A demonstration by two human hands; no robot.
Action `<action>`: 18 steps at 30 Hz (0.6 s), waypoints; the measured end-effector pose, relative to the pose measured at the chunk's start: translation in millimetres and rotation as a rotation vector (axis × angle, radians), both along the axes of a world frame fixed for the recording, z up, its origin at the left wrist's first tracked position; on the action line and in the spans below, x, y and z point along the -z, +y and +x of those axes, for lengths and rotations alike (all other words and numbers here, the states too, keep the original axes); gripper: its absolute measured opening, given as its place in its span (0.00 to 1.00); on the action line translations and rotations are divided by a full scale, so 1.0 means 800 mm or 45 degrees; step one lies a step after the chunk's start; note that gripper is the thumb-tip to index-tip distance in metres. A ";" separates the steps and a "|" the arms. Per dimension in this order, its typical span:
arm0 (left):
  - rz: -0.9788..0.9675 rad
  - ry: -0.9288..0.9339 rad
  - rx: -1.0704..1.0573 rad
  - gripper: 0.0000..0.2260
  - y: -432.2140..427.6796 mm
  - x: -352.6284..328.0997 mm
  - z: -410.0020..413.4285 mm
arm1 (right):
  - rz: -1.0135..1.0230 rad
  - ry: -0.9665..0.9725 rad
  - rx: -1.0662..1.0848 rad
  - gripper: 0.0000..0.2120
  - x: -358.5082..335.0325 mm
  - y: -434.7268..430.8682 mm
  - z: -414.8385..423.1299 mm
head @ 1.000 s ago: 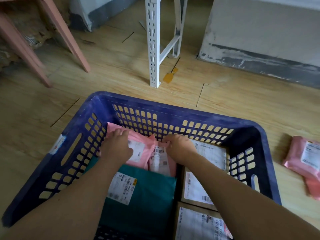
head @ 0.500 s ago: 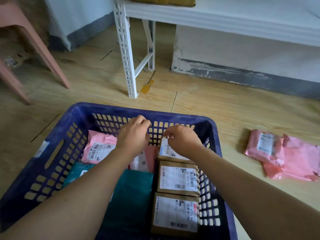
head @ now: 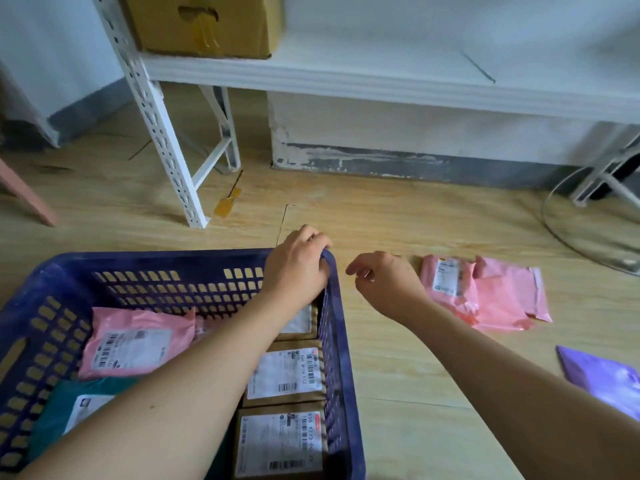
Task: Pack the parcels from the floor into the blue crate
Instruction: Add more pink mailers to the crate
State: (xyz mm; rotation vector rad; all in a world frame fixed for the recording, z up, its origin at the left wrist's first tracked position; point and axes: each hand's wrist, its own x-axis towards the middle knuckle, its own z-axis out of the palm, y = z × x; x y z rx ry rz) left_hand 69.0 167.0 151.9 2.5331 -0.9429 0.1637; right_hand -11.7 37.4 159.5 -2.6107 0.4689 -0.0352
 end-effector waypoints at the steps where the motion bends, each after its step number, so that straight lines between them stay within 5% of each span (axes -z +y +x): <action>1: -0.008 0.012 0.031 0.12 -0.015 0.001 -0.005 | 0.009 -0.017 0.052 0.16 0.004 -0.014 -0.008; 18: 0.371 0.412 0.396 0.22 -0.236 0.111 -0.040 | 0.386 0.056 0.762 0.13 0.133 -0.219 -0.073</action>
